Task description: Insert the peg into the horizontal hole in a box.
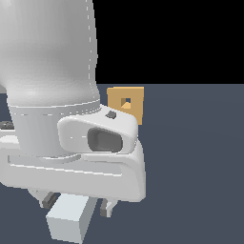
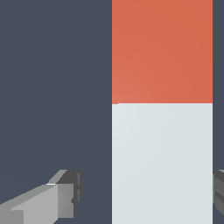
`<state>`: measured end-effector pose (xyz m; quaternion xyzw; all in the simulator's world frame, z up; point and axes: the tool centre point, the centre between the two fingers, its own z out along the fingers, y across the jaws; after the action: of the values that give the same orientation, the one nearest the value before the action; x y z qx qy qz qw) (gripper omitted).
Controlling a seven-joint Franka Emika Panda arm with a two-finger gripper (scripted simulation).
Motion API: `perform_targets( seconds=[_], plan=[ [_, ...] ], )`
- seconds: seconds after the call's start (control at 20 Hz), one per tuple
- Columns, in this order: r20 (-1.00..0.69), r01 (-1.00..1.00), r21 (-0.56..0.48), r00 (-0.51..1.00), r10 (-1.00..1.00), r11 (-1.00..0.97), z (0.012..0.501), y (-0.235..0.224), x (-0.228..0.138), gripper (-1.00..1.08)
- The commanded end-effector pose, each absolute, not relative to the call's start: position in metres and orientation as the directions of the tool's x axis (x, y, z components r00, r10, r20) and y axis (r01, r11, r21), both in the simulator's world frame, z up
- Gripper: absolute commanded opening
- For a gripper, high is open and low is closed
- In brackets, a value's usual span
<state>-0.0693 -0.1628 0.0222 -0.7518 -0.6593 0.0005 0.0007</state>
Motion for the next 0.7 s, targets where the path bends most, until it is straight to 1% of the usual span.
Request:
perform_targets(
  seconds=[0.0, 0.65],
  plan=[
    [0.0, 0.991, 0.0, 0.13, 0.991, -0.13, 0.0211, -0.1629, -0.0686, -1.0],
    [0.0, 0.991, 0.001, 0.131, 0.991, -0.131, 0.0223, -0.1599, -0.0679, -1.0]
  ],
)
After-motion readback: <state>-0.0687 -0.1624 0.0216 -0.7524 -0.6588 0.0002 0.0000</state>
